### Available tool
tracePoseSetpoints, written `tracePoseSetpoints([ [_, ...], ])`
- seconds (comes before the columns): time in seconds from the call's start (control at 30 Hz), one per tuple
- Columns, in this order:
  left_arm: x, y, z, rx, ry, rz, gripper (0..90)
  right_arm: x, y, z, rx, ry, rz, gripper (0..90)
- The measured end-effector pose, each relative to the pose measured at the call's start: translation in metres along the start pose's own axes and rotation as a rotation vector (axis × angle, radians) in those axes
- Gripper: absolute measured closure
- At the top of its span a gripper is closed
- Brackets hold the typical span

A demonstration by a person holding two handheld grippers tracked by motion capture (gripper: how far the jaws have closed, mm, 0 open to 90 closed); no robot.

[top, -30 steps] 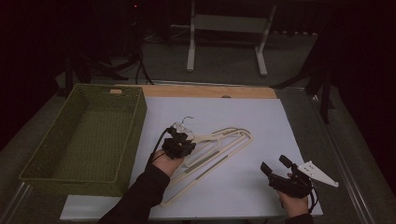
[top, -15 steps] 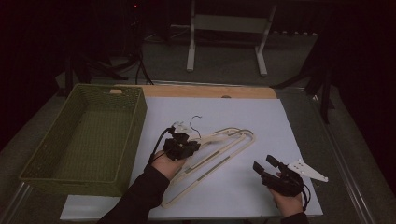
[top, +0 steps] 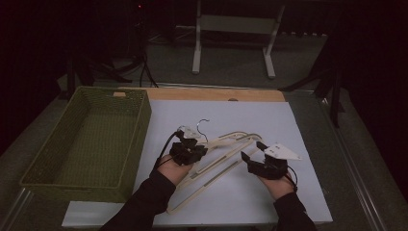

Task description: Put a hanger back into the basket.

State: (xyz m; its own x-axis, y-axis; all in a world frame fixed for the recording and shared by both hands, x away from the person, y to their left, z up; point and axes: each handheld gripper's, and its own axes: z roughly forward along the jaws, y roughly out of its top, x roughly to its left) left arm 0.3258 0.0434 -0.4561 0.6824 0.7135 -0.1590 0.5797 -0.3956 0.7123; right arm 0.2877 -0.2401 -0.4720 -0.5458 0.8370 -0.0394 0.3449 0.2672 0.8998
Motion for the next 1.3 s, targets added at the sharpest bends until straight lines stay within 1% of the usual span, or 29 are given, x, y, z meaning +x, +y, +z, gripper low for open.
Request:
tracePoseSetpoints([
  [0.03, 0.000, 0.000, 0.000, 0.000, 0.000, 0.000, 80.1, 0.000, 0.000, 0.000, 0.000, 0.000, 0.000, 28.9],
  [0.07, 0.000, 0.000, 0.000, 0.000, 0.000, 0.000, 80.1, 0.001, 0.002, 0.005, 0.003, 0.001, -0.020, 28.9],
  [0.1, -0.001, 0.000, 0.000, 0.000, 0.007, 0.008, 80.1, 0.004, 0.007, 0.015, 0.016, 0.002, -0.075, 29.2],
  [0.13, -0.001, 0.000, 0.000, 0.000, 0.007, 0.008, 80.0, 0.004, 0.007, 0.015, 0.016, 0.002, -0.075, 29.2],
  [0.17, -0.001, 0.000, 0.000, 0.000, 0.007, 0.009, 80.0, 0.005, 0.009, 0.020, 0.027, -0.001, -0.112, 29.2],
  [0.2, -0.002, 0.000, 0.000, 0.000, 0.009, 0.010, 80.0, 0.009, 0.014, 0.029, 0.037, -0.001, -0.167, 29.2],
  [0.23, -0.002, 0.000, 0.000, 0.000, 0.009, 0.010, 80.0, 0.009, 0.014, 0.029, 0.037, -0.001, -0.167, 29.2],
  [0.27, -0.002, 0.000, 0.000, 0.000, 0.009, 0.010, 80.0, 0.010, 0.016, 0.033, 0.046, 0.004, -0.195, 29.2],
  [0.3, -0.003, 0.000, 0.000, -0.001, 0.010, 0.016, 80.0, 0.010, 0.016, 0.033, 0.046, 0.004, -0.195, 29.2],
  [0.33, -0.003, 0.000, 0.000, -0.003, 0.009, 0.017, 79.9, 0.015, 0.018, 0.044, 0.074, 0.000, -0.246, 29.2],
  [0.4, -0.003, 0.000, 0.000, -0.003, 0.011, 0.019, 79.9, 0.019, 0.018, 0.052, 0.098, -0.001, -0.280, 29.2],
  [0.43, -0.003, 0.000, 0.000, -0.004, 0.009, 0.018, 79.9, 0.021, 0.018, 0.055, 0.102, 0.003, -0.295, 29.2],
  [0.47, -0.003, 0.000, 0.000, -0.004, 0.009, 0.018, 79.9, 0.021, 0.018, 0.055, 0.102, 0.003, -0.295, 29.2],
  [0.5, -0.003, 0.001, 0.000, -0.002, 0.009, 0.019, 79.9, 0.024, 0.019, 0.058, 0.099, 0.013, -0.306, 29.4],
  [0.53, -0.003, 0.001, 0.000, -0.001, 0.007, 0.019, 79.9, 0.028, 0.020, 0.063, 0.107, 0.016, -0.340, 31.2],
  [0.67, -0.003, 0.001, 0.000, 0.001, 0.004, 0.020, 79.8, 0.033, 0.021, 0.072, 0.110, 0.041, -0.366, 34.7],
  [0.7, -0.003, 0.001, 0.000, -0.001, 0.002, 0.021, 79.8, 0.034, 0.022, 0.075, 0.117, 0.054, -0.375, 35.8],
  [0.73, -0.003, 0.001, 0.000, -0.001, 0.002, 0.021, 79.8, 0.034, 0.022, 0.075, 0.117, 0.054, -0.375, 35.8],
  [0.77, -0.004, 0.001, 0.000, 0.001, 0.000, 0.024, 79.8, 0.035, 0.022, 0.080, 0.117, 0.061, -0.383, 39.2],
  [0.8, -0.004, 0.001, 0.000, 0.001, 0.000, 0.024, 79.8, 0.035, 0.022, 0.082, 0.118, 0.070, -0.385, 39.9],
  [0.83, -0.004, 0.001, 0.000, 0.001, 0.000, 0.026, 79.8, 0.036, 0.021, 0.083, 0.117, 0.090, -0.400, 39.9],
  [0.87, -0.005, 0.001, 0.001, 0.000, -0.002, 0.028, 79.8, 0.036, 0.021, 0.083, 0.117, 0.090, -0.400, 39.9],
  [0.9, -0.005, 0.001, 0.001, -0.001, -0.005, 0.026, 79.8, 0.037, 0.020, 0.085, 0.118, 0.098, -0.415, 41.7],
  [0.93, -0.006, 0.002, 0.002, -0.001, -0.006, 0.027, 79.8, 0.039, 0.019, 0.087, 0.121, 0.093, -0.437, 45.9],
  [1.0, -0.005, 0.002, 0.002, 0.001, -0.008, 0.026, 79.8, 0.040, 0.018, 0.089, 0.116, 0.090, -0.443, 52.2],
  [1.03, -0.005, 0.001, 0.003, 0.000, -0.008, 0.026, 79.8, 0.040, 0.017, 0.089, 0.110, 0.087, -0.445, 56.8],
  [1.07, -0.005, 0.001, 0.003, 0.004, -0.007, 0.027, 79.7, 0.041, 0.017, 0.090, 0.109, 0.088, -0.449, 59.0],
  [1.17, -0.004, 0.001, 0.003, 0.010, -0.010, 0.024, 79.4, 0.043, 0.015, 0.090, 0.105, 0.075, -0.493, 61.5],
  [1.3, -0.005, 0.001, 0.004, 0.007, -0.018, 0.021, 78.8, 0.041, 0.013, 0.088, 0.095, 0.078, -0.524, 63.0],
])
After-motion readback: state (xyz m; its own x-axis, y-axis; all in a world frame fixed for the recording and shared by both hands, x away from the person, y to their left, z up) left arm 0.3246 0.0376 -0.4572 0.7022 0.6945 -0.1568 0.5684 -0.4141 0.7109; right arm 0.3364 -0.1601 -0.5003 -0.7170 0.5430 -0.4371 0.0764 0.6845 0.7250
